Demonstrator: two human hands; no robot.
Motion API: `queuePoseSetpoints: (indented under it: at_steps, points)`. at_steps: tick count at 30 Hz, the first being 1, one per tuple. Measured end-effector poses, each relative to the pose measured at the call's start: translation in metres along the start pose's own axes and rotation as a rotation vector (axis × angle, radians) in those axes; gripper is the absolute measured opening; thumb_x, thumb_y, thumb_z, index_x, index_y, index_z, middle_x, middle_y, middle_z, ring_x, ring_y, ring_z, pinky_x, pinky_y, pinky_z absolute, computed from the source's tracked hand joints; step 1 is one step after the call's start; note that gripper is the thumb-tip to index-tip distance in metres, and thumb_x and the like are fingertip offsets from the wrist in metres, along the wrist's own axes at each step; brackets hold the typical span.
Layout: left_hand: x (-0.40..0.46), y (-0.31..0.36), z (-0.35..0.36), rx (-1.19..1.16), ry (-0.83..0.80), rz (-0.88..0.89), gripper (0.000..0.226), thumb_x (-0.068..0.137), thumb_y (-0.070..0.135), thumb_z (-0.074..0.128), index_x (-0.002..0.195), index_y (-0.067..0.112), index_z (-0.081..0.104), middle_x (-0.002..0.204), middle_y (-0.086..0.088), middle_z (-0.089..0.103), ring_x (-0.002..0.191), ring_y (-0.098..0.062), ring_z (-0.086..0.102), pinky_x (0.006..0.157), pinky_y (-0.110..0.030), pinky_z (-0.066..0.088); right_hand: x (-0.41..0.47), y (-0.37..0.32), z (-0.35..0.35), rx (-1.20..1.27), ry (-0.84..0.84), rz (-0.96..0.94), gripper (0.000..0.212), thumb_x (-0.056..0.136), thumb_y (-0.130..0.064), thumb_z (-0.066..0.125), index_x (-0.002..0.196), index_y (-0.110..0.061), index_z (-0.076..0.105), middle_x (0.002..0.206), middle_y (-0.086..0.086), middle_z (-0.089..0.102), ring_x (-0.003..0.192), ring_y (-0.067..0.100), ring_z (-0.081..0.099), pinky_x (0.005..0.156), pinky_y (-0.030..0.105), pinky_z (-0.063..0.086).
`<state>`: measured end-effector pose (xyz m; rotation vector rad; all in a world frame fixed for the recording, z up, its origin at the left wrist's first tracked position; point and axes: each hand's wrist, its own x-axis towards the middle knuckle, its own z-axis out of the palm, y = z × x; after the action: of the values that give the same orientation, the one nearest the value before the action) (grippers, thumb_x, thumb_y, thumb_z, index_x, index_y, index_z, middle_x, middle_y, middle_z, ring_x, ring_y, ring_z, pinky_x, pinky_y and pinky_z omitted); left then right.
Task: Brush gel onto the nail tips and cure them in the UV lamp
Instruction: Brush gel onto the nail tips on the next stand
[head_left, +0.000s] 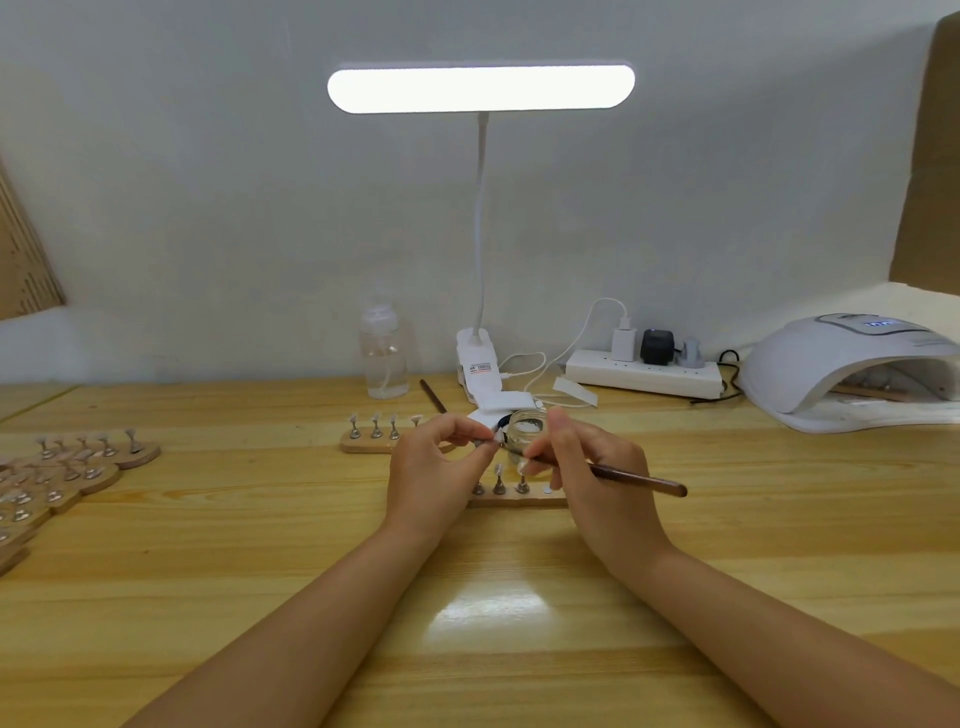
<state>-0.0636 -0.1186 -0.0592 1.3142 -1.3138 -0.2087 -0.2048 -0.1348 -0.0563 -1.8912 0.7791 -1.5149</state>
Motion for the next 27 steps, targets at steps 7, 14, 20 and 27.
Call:
queuePoseSetpoints:
  at_steps: [7, 14, 20, 27]
  points:
    - [0.0004, -0.0007, 0.0009, -0.007, 0.008, -0.009, 0.026, 0.073, 0.012, 0.074, 0.064, 0.032, 0.062, 0.068, 0.017, 0.062, 0.078, -0.002, 0.056, 0.071, -0.013, 0.042, 0.0006, -0.0002, 0.0003, 0.032, -0.015, 0.003, 0.037, 0.082, -0.051, 0.037, 0.068, -0.028, 0.063, 0.061, -0.007, 0.066, 0.055, -0.003, 0.058, 0.056, 0.012, 0.045]
    - [0.0009, -0.0015, 0.0007, -0.052, 0.008, -0.016, 0.026, 0.074, 0.012, 0.074, 0.065, 0.034, 0.063, 0.064, 0.021, 0.065, 0.071, 0.007, 0.059, 0.068, -0.006, 0.045, 0.0017, -0.002, -0.0035, 0.075, 0.069, -0.02, 0.03, 0.084, -0.048, 0.039, 0.075, -0.031, 0.061, 0.07, -0.016, 0.068, 0.058, -0.001, 0.062, 0.051, 0.007, 0.043]
    - [-0.0017, 0.005, -0.0002, -0.1, -0.02, 0.057, 0.027, 0.074, 0.012, 0.074, 0.069, 0.037, 0.064, 0.07, 0.025, 0.067, 0.074, 0.008, 0.06, 0.081, -0.021, 0.047, 0.0045, -0.0014, -0.0056, 0.068, 0.063, 0.04, 0.032, 0.079, -0.058, 0.035, 0.087, -0.036, 0.057, 0.073, -0.018, 0.069, 0.061, 0.003, 0.066, 0.052, 0.009, 0.045]
    - [-0.0028, 0.0072, -0.0013, -0.112, -0.088, 0.147, 0.027, 0.071, 0.006, 0.074, 0.073, 0.033, 0.067, 0.074, 0.015, 0.065, 0.075, 0.003, 0.058, 0.073, -0.008, 0.042, 0.0039, -0.0017, -0.0032, -0.177, -0.035, -0.155, 0.015, 0.08, -0.029, 0.068, 0.089, -0.029, 0.056, 0.087, -0.019, 0.06, 0.086, 0.0, 0.059, 0.083, 0.022, 0.047]
